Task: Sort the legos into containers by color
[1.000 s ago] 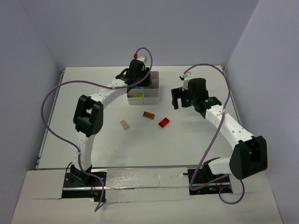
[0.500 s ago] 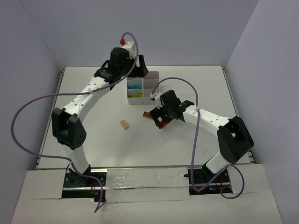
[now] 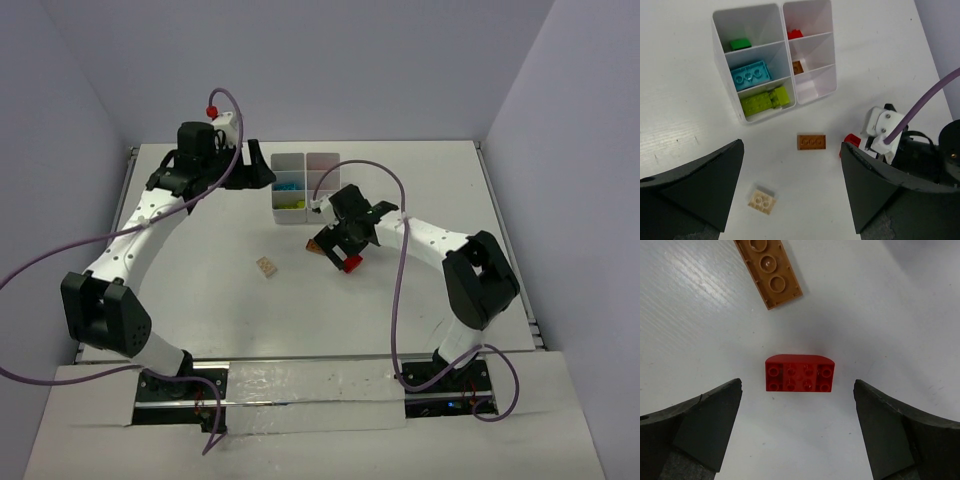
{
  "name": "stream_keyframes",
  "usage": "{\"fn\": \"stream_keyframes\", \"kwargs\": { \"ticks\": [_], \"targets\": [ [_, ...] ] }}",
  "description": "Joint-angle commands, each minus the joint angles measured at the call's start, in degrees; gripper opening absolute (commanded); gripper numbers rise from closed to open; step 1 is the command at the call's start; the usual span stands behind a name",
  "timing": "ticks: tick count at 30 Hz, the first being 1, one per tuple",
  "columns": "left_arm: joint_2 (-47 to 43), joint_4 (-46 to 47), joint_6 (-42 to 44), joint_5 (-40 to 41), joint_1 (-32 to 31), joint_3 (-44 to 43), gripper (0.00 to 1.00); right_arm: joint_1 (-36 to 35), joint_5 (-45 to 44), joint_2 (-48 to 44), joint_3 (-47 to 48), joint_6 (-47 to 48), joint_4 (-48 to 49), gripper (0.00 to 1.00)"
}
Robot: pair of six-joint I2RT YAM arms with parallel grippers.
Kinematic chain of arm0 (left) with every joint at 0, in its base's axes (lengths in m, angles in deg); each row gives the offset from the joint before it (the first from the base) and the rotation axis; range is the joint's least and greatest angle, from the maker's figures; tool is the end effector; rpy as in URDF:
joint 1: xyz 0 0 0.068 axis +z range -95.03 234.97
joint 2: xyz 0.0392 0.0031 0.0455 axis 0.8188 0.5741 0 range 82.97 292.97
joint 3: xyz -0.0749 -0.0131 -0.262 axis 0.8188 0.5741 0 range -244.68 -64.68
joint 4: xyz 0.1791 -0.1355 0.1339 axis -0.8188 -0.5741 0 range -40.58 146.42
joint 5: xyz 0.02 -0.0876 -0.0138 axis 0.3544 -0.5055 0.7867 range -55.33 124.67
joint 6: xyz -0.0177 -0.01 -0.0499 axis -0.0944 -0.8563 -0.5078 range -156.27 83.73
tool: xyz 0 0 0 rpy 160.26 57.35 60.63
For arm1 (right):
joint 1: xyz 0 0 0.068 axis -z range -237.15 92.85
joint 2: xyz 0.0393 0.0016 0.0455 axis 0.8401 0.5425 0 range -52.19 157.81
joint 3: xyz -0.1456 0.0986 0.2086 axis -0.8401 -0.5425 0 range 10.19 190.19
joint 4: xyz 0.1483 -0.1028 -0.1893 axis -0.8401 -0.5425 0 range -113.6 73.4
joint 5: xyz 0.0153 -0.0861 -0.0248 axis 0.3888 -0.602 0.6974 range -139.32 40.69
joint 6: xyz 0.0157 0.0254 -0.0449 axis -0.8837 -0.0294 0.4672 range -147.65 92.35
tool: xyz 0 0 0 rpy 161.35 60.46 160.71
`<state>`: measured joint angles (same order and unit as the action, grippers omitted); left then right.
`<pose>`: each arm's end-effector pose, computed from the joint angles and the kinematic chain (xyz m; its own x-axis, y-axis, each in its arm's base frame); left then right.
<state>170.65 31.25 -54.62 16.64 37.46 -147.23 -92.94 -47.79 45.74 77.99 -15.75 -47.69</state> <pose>0.3321 -0.1163 0.3608 -0.6270 -0.1162 -0.7703 0.3619 0.8322 -0.4200 0.2844 0.2062 0.2078 -0.5728 -0.6673 -0.4760 -0.7290 0.6803 -0.0764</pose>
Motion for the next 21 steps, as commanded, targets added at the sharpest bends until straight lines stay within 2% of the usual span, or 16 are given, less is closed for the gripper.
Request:
{"fn": "stream_keyframes", "kwargs": {
  "ticks": [1,5,9,11,14,17,21],
  "targets": [
    [-1.3,0.6,0.4,-2.6,1.1,0.1,0.88,-1.0,-1.4,1.7,2.4,1.3,-3.7,0.98],
    [-1.1,0.5,1.8,-5.8,2.1,0.5,0.88,-1.3,0.0,-0.6,0.4,7.3,-3.9,0.98],
    [-0.7,0.2,5.7,-15.5,3.4,0.7,0.89,-1.1,2.7,-4.9,-0.2,21.5,-4.4,0.98],
    [-0.5,0.1,6.6,-18.4,3.6,0.8,0.89,-0.5,4.9,-6.3,-0.4,25.1,-4.4,0.98],
    [0.2,-0.8,7.3,-22.5,4.1,0.5,0.89,0.2,8.8,-7.7,-1.4,41.1,-5.3,0.98],
    [0.1,-1.1,6.9,-24.4,4.8,0.6,0.89,-0.9,6.5,-1.9,2.6,51.2,-11.2,0.97],
    [-0.8,-0.8,6.3,-27.3,7.3,1.1,0.90,-1.8,2.7,5.8,11.9,52.9,-20.5,0.94]
  ]
}}
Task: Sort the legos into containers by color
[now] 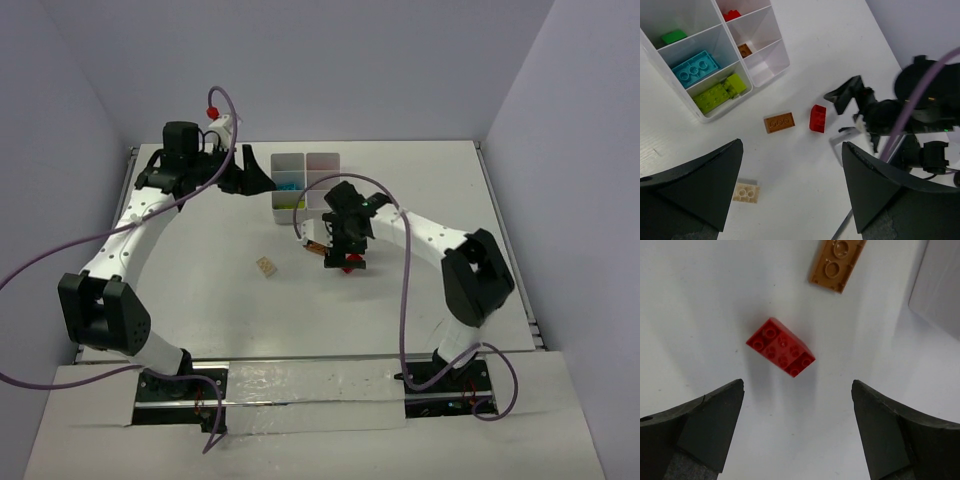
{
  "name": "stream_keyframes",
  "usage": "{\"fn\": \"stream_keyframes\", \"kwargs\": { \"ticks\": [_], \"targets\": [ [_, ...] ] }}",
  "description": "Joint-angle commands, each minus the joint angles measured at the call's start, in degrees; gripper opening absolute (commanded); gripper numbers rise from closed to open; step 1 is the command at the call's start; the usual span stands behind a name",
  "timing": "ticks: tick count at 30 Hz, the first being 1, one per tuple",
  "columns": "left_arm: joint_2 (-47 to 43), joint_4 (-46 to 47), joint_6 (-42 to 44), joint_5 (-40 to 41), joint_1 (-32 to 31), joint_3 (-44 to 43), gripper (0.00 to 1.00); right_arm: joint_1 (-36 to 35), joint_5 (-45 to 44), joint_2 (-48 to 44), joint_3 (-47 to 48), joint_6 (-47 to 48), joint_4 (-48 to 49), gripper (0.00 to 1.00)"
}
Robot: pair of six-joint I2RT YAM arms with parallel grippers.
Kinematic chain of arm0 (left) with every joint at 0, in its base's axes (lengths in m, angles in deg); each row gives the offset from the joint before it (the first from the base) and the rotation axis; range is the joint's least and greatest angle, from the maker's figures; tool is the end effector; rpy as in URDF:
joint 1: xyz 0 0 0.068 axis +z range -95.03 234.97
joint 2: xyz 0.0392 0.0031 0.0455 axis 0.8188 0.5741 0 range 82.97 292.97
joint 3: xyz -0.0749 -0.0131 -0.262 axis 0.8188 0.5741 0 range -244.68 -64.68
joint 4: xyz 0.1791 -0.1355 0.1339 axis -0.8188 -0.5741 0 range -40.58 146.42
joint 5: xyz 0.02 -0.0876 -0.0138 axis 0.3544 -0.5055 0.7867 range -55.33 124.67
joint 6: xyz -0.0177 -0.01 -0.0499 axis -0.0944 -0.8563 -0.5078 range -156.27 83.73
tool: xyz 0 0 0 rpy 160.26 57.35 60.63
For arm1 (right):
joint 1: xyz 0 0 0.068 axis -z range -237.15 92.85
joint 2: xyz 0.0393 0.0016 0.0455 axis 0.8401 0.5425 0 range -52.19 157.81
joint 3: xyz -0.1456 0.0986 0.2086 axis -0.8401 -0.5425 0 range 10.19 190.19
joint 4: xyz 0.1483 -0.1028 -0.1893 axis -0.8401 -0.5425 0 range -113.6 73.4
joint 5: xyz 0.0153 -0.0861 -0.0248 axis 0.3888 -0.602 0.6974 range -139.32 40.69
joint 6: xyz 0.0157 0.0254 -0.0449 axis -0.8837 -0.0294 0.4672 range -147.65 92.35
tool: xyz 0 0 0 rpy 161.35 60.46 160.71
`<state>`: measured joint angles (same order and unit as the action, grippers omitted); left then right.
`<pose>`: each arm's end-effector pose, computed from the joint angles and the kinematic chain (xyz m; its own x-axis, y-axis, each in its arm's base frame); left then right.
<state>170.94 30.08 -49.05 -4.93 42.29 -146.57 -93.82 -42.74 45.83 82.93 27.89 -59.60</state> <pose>0.3327 -0.0981 0.3568 -0.6636 -0.0254 -0.7476 0.5611 0.6440 -0.5200 0.2739 0.2090 0.2229 0.0958 -0.9500 -0.2971 -0.9693 -0.0211 -0.2449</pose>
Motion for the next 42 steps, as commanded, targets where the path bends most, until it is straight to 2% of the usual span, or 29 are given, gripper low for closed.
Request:
{"fn": "stream_keyframes", "kwargs": {
  "ticks": [1,9,13,23,27,34,42],
  "targets": [
    [-1.3,0.6,0.5,-8.6,4.1,0.3,0.90,-1.5,-4.0,8.2,9.4,9.1,-10.6,0.93],
    [-0.4,1.4,-2.1,-20.0,12.6,-0.9,0.90,-4.6,-9.9,14.2,13.7,8.1,-13.5,0.93],
    [0.1,0.7,-1.6,-21.3,15.5,-1.5,0.90,-6.5,-10.6,14.6,13.0,7.6,-13.9,0.93],
    [-0.6,0.7,-1.9,-21.0,16.5,-0.2,0.91,-8.8,-13.5,17.5,11.3,6.8,-12.7,0.92],
    [-0.1,-0.6,-1.0,-20.9,16.7,-1.6,0.91,-10.1,-18.3,18.3,8.7,8.0,-8.8,0.89],
    [0.2,-0.6,-1.1,-20.6,16.8,-1.8,0.92,-12.0,-23.4,17.9,3.3,10.6,-3.3,0.81],
    [0.6,-0.5,-1.3,-20.5,17.0,-1.9,0.92,-14.0,-24.1,17.9,1.2,11.1,-1.3,0.69]
  ]
}}
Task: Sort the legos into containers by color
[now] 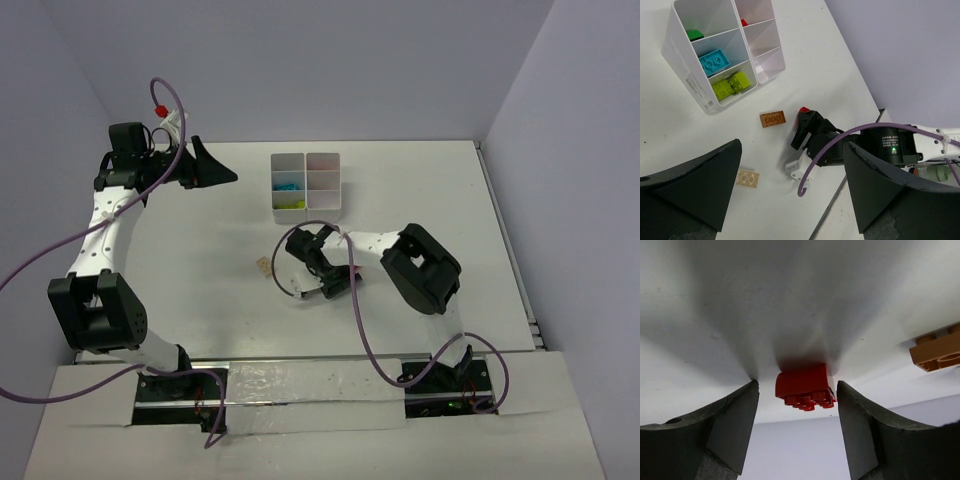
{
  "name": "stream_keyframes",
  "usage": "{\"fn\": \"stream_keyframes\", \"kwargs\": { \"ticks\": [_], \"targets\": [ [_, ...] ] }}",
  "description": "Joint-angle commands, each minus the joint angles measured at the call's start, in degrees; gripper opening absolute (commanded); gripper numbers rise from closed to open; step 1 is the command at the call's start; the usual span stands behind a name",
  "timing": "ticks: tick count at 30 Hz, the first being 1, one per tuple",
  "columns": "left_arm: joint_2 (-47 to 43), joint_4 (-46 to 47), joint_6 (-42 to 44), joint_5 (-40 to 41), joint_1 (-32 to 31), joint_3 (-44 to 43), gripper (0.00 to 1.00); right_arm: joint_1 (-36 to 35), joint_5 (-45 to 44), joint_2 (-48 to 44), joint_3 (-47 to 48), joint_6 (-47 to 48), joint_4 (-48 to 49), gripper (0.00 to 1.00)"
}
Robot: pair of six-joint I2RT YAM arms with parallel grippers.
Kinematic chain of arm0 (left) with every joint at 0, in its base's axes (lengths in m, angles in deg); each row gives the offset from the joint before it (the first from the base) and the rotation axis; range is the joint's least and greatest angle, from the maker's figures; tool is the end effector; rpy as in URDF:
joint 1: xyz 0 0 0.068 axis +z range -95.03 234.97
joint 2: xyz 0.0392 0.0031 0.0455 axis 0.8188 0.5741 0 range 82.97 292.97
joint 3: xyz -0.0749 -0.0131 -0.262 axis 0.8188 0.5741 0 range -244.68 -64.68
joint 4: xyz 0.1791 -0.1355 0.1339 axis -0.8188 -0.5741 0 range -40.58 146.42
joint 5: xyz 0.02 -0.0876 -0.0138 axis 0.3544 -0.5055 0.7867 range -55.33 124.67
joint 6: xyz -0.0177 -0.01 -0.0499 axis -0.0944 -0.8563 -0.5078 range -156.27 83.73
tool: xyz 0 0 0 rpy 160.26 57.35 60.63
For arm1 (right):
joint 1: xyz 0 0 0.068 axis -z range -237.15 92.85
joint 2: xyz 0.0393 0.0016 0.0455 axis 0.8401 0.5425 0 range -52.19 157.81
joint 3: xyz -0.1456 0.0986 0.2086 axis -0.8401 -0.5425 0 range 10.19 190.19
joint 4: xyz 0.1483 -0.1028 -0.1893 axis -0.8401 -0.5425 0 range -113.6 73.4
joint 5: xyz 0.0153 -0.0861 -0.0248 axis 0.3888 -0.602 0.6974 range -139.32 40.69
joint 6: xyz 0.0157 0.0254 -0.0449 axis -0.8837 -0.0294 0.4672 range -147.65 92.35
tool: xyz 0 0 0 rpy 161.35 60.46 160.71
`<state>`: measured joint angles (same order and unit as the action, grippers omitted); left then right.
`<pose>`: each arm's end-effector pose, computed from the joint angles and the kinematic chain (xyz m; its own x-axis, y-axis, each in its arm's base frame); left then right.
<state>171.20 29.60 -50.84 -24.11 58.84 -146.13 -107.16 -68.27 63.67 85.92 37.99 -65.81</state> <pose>0.3404 -0.0075 0.3570 -0.7043 -0.1783 -0.6871 0.5150 0.5377 -0.6675 0.2418 0.2703 0.1314 0.3930 -0.8722 0.2911 -0.8832 -0.4462 -0.1444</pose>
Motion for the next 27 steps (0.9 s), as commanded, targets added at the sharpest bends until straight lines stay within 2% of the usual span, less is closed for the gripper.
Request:
{"fn": "stream_keyframes", "kwargs": {
  "ticks": [1,6,10,14,15,18,21,25,26,27],
  "targets": [
    [0.5,-0.1,0.5,-1.2,0.4,-2.3,0.92,-0.7,1.2,0.1,-2.0,1.1,4.9,0.68],
    [0.4,-0.2,0.7,-1.4,0.4,-2.1,0.92,-1.3,0.8,0.2,-2.1,1.2,5.6,0.59],
    [0.5,-0.1,0.7,-1.4,0.4,-1.9,0.92,-2.0,1.6,0.2,-0.7,0.2,4.3,0.35],
    [0.3,0.2,0.5,-1.1,0.5,-2.2,0.92,-1.5,6.7,-1.4,4.7,-3.9,1.3,0.04],
    [0.3,0.3,0.4,-1.0,0.5,-2.3,0.92,-0.8,8.1,-2.1,7.0,-5.7,0.8,0.00],
    [-0.2,1.8,-1.0,0.0,0.7,-2.0,0.92,3.2,15.9,-4.4,13.8,-12.6,-0.4,0.00],
    [-2.0,5.2,-4.1,3.4,1.1,-0.6,0.92,10.0,23.7,-7.2,18.3,-21.4,2.6,0.00],
    [-4.5,8.7,-6.8,8.6,2.2,0.0,0.97,18.8,26.8,-12.0,16.7,-37.1,13.1,0.00],
    [-5.0,9.2,-7.1,10.3,2.4,-0.1,0.99,20.2,26.5,-13.1,16.0,-39.3,17.2,0.00],
    [-5.5,9.9,-7.3,12.6,2.4,0.0,0.99,21.6,25.3,-14.3,13.6,-45.5,23.6,0.00]
  ]
}}
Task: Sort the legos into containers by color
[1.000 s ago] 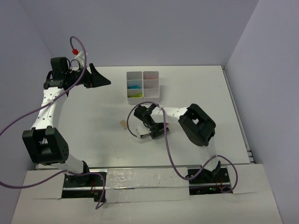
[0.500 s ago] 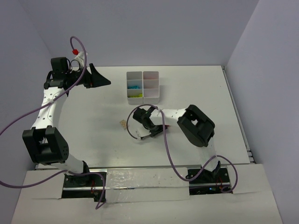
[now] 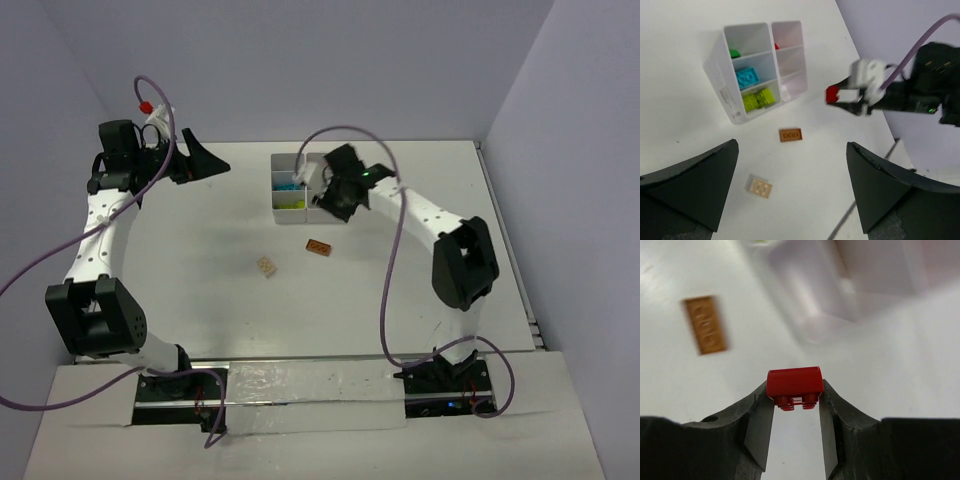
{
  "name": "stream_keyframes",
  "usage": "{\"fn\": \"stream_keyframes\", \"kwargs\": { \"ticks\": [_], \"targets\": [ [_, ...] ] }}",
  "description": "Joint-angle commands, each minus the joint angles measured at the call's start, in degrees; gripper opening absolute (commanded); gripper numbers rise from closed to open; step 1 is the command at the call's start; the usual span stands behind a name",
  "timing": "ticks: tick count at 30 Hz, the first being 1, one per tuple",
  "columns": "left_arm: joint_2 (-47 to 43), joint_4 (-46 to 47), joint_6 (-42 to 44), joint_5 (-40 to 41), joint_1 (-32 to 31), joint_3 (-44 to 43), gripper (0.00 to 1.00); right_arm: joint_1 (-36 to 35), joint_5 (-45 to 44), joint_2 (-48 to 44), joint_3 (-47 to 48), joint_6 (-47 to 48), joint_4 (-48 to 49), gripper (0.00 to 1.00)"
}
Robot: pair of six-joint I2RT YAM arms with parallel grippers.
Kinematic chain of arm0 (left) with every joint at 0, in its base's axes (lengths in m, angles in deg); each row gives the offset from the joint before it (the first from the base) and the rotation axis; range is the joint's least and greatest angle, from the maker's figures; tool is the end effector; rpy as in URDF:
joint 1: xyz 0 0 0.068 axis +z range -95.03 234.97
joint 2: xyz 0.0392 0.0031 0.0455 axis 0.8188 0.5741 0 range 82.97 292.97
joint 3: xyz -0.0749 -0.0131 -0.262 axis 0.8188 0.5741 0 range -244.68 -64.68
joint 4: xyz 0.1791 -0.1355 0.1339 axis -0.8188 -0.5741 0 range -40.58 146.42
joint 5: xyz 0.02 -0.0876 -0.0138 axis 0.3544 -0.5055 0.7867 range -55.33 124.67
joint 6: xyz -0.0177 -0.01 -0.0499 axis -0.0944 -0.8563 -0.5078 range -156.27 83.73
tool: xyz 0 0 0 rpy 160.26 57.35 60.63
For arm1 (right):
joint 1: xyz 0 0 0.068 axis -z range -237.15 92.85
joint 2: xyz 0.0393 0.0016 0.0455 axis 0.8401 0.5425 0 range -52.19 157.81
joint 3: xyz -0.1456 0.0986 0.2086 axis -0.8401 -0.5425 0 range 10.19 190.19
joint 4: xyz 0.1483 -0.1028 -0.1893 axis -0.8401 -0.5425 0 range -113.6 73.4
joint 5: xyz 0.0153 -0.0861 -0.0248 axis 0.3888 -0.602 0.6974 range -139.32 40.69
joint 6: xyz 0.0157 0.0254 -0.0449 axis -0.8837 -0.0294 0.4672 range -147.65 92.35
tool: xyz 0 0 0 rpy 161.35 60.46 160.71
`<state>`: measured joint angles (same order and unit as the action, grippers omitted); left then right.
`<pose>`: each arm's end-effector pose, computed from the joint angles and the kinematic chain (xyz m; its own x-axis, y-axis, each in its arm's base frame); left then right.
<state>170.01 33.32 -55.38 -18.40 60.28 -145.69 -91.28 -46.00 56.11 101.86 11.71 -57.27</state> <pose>0.3407 0.0031 0.3647 -0.6674 -0.2596 -0.6980 0.4457 0.6117 -0.6536 0.3416 0.2340 0.2593 -0.1667 -0.8781 -0.4486 -0.8949 0.3258 -0.3050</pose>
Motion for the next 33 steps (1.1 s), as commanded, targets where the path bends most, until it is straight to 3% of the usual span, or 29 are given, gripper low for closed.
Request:
{"fn": "stream_keyframes", "kwargs": {
  "ticks": [1,5,13,25,33],
  "targets": [
    [-5.0,7.1,-3.0,8.0,0.9,-0.2,0.99,7.3,0.8,-8.3,-4.8,-24.5,20.6,0.00],
    [-5.4,10.0,-5.3,10.4,0.9,2.5,0.99,8.7,-5.1,-9.9,-8.9,-37.9,31.5,0.00],
    [-4.3,11.9,-7.5,13.2,0.9,3.8,0.99,8.4,-14.2,-6.5,-7.4,-50.4,43.0,0.00],
    [-4.2,11.6,-6.7,16.3,0.7,5.4,0.99,5.5,-16.0,0.8,-5.7,-48.1,52.6,0.00],
    [-4.1,10.9,-6.4,16.5,0.7,5.8,0.99,4.3,-17.8,4.8,-2.1,-47.1,53.7,0.00]
  ]
}}
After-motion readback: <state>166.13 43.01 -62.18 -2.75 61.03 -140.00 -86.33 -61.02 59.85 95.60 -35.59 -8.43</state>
